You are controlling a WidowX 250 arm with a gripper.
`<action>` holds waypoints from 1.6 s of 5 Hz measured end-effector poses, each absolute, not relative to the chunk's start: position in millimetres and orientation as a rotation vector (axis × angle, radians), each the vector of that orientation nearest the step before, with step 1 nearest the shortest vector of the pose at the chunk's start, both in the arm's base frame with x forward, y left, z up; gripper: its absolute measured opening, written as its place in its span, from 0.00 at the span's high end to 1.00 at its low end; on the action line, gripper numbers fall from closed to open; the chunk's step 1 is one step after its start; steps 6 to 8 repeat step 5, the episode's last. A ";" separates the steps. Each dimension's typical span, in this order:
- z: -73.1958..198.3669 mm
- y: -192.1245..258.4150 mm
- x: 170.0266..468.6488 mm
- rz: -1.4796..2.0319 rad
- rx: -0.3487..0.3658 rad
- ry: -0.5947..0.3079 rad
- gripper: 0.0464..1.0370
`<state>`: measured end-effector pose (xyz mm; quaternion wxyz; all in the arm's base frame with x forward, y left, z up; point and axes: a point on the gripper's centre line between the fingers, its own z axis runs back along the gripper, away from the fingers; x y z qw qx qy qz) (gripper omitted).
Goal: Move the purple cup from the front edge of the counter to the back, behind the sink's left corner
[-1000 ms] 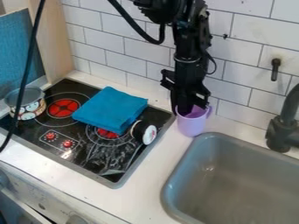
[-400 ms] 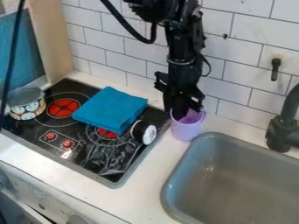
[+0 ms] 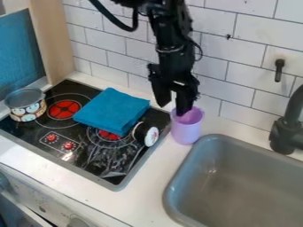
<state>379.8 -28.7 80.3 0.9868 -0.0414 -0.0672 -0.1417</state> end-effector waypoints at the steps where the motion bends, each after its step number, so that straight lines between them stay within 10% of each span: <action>1: 100.2 -30.7 359.8 -0.305 -0.106 -0.188 0.03; 4: 137.3 18.7 250.7 -0.250 -0.016 -0.143 0.03; 8: 136.8 53.2 250.9 -0.178 0.043 -0.160 0.03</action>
